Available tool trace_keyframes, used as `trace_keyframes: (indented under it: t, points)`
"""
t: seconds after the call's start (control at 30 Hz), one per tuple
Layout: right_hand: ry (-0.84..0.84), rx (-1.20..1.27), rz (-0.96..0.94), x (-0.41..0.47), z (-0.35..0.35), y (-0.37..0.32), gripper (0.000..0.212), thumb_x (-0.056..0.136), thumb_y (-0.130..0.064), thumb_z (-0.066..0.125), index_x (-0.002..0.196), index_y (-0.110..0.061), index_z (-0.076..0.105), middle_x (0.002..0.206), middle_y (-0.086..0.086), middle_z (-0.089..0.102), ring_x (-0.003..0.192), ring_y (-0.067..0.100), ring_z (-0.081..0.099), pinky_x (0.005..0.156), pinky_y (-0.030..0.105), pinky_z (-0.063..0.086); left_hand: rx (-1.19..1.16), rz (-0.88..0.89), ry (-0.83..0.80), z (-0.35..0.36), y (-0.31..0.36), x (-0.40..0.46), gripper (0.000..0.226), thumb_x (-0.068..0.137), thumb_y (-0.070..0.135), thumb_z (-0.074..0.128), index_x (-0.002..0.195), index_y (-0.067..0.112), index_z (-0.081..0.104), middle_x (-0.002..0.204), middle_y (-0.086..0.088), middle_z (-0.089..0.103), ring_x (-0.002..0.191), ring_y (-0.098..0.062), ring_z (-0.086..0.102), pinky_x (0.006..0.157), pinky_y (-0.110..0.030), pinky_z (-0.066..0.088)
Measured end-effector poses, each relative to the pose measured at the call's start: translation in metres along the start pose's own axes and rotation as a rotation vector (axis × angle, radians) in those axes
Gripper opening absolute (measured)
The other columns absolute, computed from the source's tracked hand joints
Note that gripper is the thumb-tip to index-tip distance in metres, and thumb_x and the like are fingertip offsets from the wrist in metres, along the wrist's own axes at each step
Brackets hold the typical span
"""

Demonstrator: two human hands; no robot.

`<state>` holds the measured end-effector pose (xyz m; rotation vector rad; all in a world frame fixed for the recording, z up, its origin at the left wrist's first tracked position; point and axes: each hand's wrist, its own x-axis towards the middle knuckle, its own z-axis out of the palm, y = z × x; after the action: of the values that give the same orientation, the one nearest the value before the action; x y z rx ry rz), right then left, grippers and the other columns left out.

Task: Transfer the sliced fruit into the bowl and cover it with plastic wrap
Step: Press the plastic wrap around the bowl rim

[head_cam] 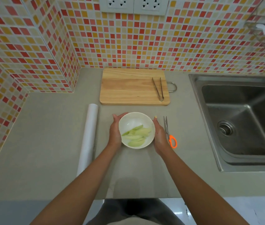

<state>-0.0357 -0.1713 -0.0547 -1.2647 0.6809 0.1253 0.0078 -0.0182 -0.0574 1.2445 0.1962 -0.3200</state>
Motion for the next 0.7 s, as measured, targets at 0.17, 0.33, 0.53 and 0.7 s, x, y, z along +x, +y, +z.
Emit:
trace_keyframes:
  t: [0.17, 0.33, 0.53, 0.7]
  points:
    - [0.086, -0.061, -0.113, 0.006, -0.007, -0.026, 0.049, 0.098, -0.044, 0.04, 0.09, -0.01, 0.074, 0.1, 0.015, 0.072, 0.097, 0.029, 0.067, 0.086, 0.039, 0.052, 0.253, -0.035, -0.051, -0.002, 0.018, 0.02, 0.065, 0.095, 0.064, 0.018, 0.126, 0.028, 0.062, 0.137, -0.002, 0.059, 0.127, -0.015, 0.053, 0.114, -0.04, 0.036]
    - [0.003, -0.045, -0.186, 0.011, -0.003, -0.043, 0.038, 0.098, -0.032, 0.046, 0.117, -0.007, 0.067, 0.118, 0.007, 0.068, 0.107, 0.014, 0.064, 0.084, 0.024, 0.049, -0.071, 0.156, 0.388, 0.002, 0.003, -0.015, 0.051, 0.093, 0.063, 0.027, 0.121, 0.036, 0.06, 0.136, 0.006, 0.059, 0.129, -0.003, 0.049, 0.109, -0.023, 0.032]
    - [-0.109, -0.027, -0.103, 0.006, 0.007, -0.03, 0.03, 0.091, -0.028, 0.054, 0.113, -0.017, 0.071, 0.104, -0.013, 0.072, 0.088, -0.004, 0.068, 0.07, 0.014, 0.051, -0.134, 0.166, 0.449, 0.042, -0.028, -0.048, 0.046, 0.1, 0.046, 0.03, 0.137, 0.025, 0.049, 0.142, 0.007, 0.051, 0.133, -0.013, 0.047, 0.112, -0.036, 0.037]
    - [-0.013, 0.013, -0.135, 0.004, 0.005, -0.008, 0.032, 0.098, -0.032, 0.043, 0.113, -0.023, 0.07, 0.114, -0.001, 0.071, 0.104, 0.014, 0.066, 0.078, 0.024, 0.052, -0.144, 0.154, 0.479, 0.039, -0.022, -0.03, 0.045, 0.103, 0.043, 0.03, 0.128, 0.018, 0.058, 0.132, -0.003, 0.06, 0.125, -0.02, 0.055, 0.109, -0.042, 0.042]
